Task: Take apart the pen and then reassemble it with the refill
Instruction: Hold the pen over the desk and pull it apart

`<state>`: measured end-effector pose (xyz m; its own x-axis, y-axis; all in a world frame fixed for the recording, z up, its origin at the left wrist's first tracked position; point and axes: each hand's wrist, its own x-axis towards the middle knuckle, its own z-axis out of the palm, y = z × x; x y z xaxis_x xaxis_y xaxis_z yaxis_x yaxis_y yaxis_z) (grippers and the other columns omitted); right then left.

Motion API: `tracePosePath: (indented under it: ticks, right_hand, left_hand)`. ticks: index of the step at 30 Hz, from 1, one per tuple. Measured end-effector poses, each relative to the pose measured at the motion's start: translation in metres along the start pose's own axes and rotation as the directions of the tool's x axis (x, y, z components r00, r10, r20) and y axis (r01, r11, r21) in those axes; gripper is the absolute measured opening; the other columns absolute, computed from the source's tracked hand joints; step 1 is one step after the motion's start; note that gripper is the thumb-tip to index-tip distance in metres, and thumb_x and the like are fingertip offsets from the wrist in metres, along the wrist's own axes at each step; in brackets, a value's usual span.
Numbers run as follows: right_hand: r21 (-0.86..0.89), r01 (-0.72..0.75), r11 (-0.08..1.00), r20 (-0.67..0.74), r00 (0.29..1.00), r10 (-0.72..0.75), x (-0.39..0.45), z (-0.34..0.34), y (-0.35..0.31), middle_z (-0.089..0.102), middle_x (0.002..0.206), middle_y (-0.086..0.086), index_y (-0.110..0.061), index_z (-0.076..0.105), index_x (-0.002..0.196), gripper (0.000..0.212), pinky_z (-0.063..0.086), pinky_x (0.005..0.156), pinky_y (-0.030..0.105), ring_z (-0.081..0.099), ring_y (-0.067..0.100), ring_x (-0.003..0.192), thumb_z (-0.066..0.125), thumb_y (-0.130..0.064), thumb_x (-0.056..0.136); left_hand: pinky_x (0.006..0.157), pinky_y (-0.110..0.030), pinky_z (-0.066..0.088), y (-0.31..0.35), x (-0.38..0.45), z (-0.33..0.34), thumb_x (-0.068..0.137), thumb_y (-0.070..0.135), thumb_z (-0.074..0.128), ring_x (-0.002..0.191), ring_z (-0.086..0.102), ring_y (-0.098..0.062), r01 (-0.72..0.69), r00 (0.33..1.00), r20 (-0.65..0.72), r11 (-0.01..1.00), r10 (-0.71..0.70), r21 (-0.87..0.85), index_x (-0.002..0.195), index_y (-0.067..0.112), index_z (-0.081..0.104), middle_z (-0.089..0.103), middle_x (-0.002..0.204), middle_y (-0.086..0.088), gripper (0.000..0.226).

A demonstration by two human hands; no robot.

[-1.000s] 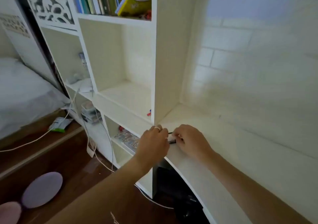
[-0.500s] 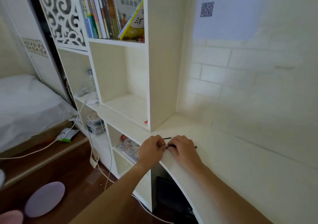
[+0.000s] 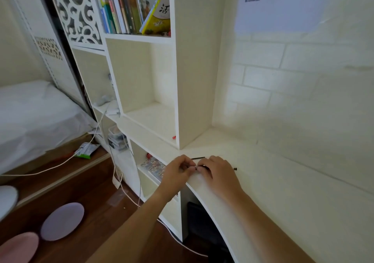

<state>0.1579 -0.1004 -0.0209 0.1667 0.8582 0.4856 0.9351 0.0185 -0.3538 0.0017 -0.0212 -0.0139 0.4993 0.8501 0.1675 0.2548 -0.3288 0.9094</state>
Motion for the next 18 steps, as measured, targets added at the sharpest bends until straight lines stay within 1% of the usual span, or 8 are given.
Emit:
tracePosePath:
  ticks: [3, 6, 8, 11, 14, 18]
  right_hand:
    - [-0.046, 0.017, 0.999, -0.006, 1.000, -0.017, 0.0022, 0.0011, -0.0011, 0.059, 0.077, -0.009, -0.030, 0.066, 0.097, 0.018, 0.041, 0.071, 0.031, 0.054, 0.012, 0.075, 0.049, -0.038, 0.098]
    - [-0.083, 0.024, 0.996, -0.017, 1.000, -0.025, 0.0033, 0.0017, -0.0031, 0.060, 0.074, -0.009, -0.032, 0.064, 0.097, 0.019, 0.041, 0.071, 0.033, 0.056, 0.013, 0.073, 0.047, -0.039, 0.099]
    - [-0.096, 0.019, 0.995, -0.018, 1.000, -0.020, 0.0030, 0.0016, -0.0030, 0.060, 0.072, -0.009, -0.033, 0.064, 0.096, 0.021, 0.041, 0.071, 0.033, 0.056, 0.013, 0.072, 0.045, -0.041, 0.099]
    - [-0.104, 0.011, 0.995, -0.011, 1.000, -0.013, 0.0024, -0.0004, -0.0035, 0.058, 0.068, -0.008, -0.033, 0.064, 0.094, 0.026, 0.042, 0.070, 0.034, 0.054, 0.012, 0.067, 0.041, -0.044, 0.099]
    - [-0.120, 0.011, 0.993, -0.018, 1.000, -0.014, 0.0021, -0.0018, -0.0056, 0.055, 0.063, -0.007, -0.033, 0.063, 0.090, 0.024, 0.041, 0.066, 0.034, 0.053, 0.014, 0.063, 0.044, -0.044, 0.098]
    - [-0.158, -0.015, 0.987, -0.059, 0.998, 0.005, 0.0009, -0.0031, -0.0051, 0.056, 0.059, -0.006, -0.032, 0.064, 0.088, 0.023, 0.039, 0.062, 0.033, 0.053, 0.014, 0.058, 0.049, -0.047, 0.097]
  left_hand:
    - [0.073, -0.011, 0.047, -0.0010, 0.0010, -0.0012, 0.091, 0.013, 0.070, 0.079, 0.061, -0.001, -0.005, 1.000, 0.004, 1.000, 0.005, -0.004, 0.086, 0.020, 0.068, 0.071, 0.087, 0.007, 0.009]
    - [0.072, -0.011, 0.047, -0.0017, 0.0016, -0.0026, 0.092, 0.011, 0.069, 0.076, 0.059, -0.001, -0.003, 1.000, 0.014, 1.000, 0.003, -0.009, 0.087, 0.018, 0.067, 0.069, 0.086, 0.006, 0.009]
    - [0.073, -0.013, 0.047, -0.0019, 0.0017, -0.0030, 0.092, 0.011, 0.069, 0.077, 0.059, -0.002, -0.003, 1.000, 0.017, 1.000, 0.003, -0.005, 0.087, 0.018, 0.066, 0.070, 0.087, 0.005, 0.009]
    - [0.077, -0.021, 0.049, -0.0015, 0.0028, -0.0035, 0.092, 0.011, 0.069, 0.079, 0.060, -0.005, -0.004, 1.000, 0.027, 1.000, 0.004, -0.009, 0.087, 0.018, 0.067, 0.070, 0.087, 0.004, 0.009]
    - [0.080, -0.028, 0.052, -0.0010, 0.0034, -0.0048, 0.092, 0.011, 0.068, 0.082, 0.063, -0.010, 0.005, 0.999, 0.041, 1.000, -0.005, -0.001, 0.086, 0.020, 0.067, 0.071, 0.087, 0.003, 0.011]
    - [0.081, -0.026, 0.051, -0.0010, 0.0026, -0.0064, 0.091, 0.008, 0.067, 0.079, 0.060, -0.001, 0.009, 0.999, 0.044, 1.000, -0.008, -0.025, 0.086, 0.019, 0.067, 0.071, 0.087, 0.006, 0.013]
